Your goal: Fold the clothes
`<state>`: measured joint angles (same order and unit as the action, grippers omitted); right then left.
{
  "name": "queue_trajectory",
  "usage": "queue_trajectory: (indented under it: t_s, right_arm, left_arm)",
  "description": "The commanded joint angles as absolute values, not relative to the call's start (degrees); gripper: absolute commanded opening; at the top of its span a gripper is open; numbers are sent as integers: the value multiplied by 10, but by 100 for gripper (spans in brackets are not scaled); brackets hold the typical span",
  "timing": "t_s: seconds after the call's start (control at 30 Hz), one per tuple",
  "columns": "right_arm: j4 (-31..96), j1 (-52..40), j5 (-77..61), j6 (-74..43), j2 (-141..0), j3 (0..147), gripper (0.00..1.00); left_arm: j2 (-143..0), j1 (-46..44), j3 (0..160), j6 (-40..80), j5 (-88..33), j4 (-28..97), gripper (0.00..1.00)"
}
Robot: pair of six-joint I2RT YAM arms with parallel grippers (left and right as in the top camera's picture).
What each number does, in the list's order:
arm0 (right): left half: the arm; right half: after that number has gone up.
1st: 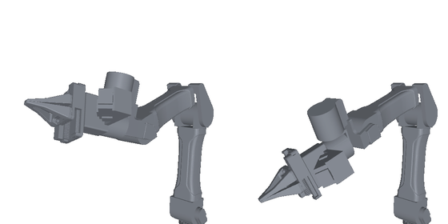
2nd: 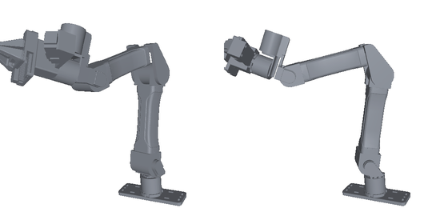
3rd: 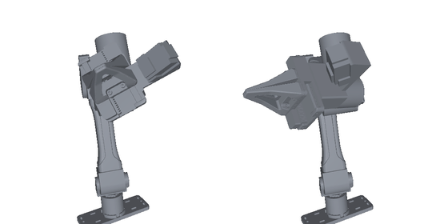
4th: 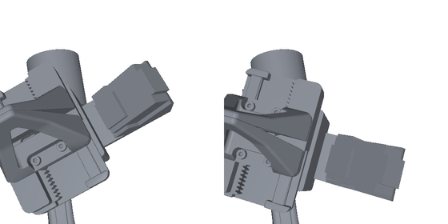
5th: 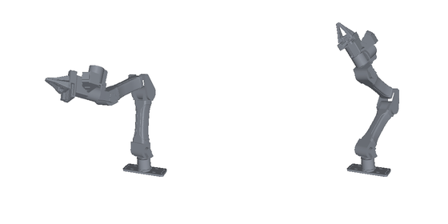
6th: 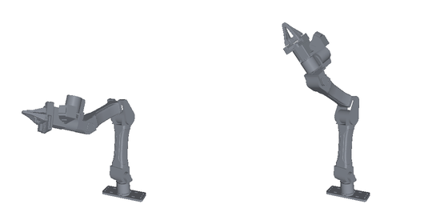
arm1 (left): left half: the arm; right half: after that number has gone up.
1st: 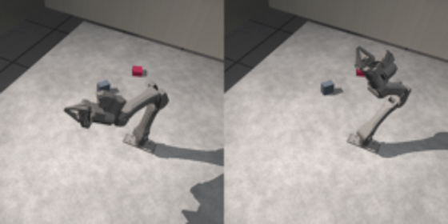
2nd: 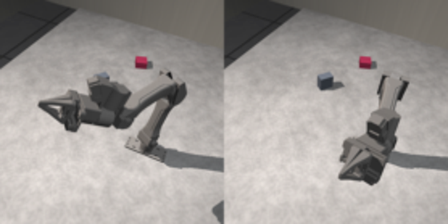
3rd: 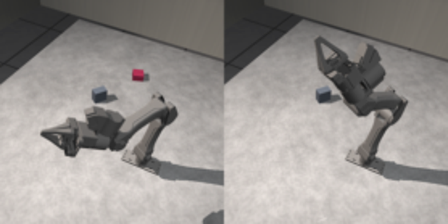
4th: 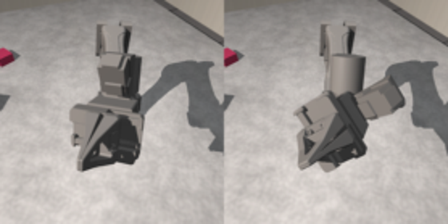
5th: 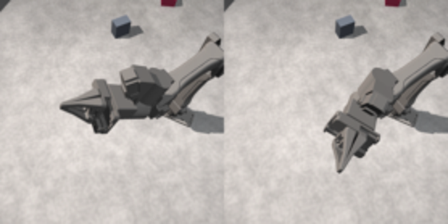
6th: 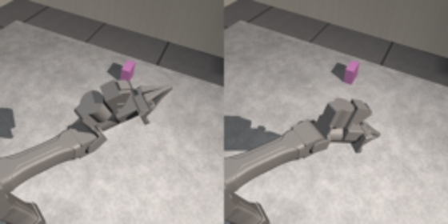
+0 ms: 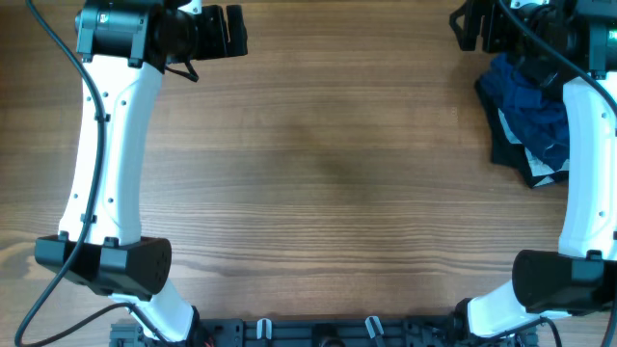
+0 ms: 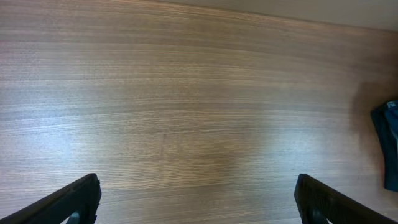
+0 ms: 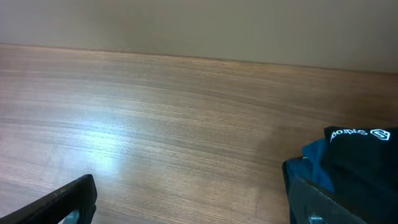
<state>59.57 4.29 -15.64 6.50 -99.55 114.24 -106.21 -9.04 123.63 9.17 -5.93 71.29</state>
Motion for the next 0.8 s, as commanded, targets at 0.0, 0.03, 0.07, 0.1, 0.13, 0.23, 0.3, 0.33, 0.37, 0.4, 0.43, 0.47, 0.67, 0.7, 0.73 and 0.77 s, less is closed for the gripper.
queue_trajectory:
  t_s: [0.0, 0.03, 0.07, 0.1, 0.13, 0.23, 0.3, 0.33, 0.37, 0.4, 0.43, 0.47, 0.67, 0.7, 0.73, 0.77]
  right_arm:
    - [596, 43, -166, 69, -1000, 1140, 100]
    - [596, 43, -166, 69, -1000, 1140, 100]
    - [596, 43, -166, 69, -1000, 1140, 100]
    - [596, 43, -166, 69, -1000, 1140, 100]
    - [596, 43, -166, 69, -1000, 1140, 100]
    - [596, 43, -166, 69, -1000, 1140, 100]
    - [596, 43, -166, 69, -1000, 1140, 99]
    - [596, 43, -166, 69, -1000, 1140, 100]
    - [596, 43, -166, 69, -1000, 1140, 100]
    - [596, 43, -166, 69, -1000, 1140, 100]
    - [596, 43, -166, 69, -1000, 1140, 100]
    - [596, 43, -166, 69, -1000, 1140, 100]
    - [596, 43, -166, 69, -997, 1140, 100]
    - [596, 43, -166, 69, -990, 1140, 100]
    - [596, 41, -164, 70, -979, 1140, 100]
    - [597, 38, -161, 76, -966, 1140, 100]
  left_arm:
    - [-1065, -92, 1236, 99, -70, 714, 100]
    - [-1065, -92, 1236, 99, -70, 714, 100]
    - [-1065, -92, 1236, 99, -70, 714, 100]
    - [-1065, -92, 1236, 99, -70, 714, 100]
    - [-1065, -92, 1236, 99, -70, 714, 100]
    - [-1065, -92, 1236, 99, -70, 714, 100]
    - [-1065, -92, 1236, 99, -70, 714, 100]
    - [-1065, -92, 1236, 99, -70, 714, 100]
    - [-1065, -92, 1236, 99, -70, 714, 100]
    - [-1065, -92, 1236, 99, -70, 714, 100]
    - [-1065, -92, 1236, 99, -70, 714, 100]
    - [-1065, -92, 1236, 99, -70, 714, 100]
    - [-1065, -92, 1236, 99, -70, 714, 100]
    - [-1065, -92, 1236, 99, -70, 714, 100]
    - [-1065, -92, 1236, 99, -70, 714, 100]
    - [-1065, -92, 1236, 99, -70, 714, 100]
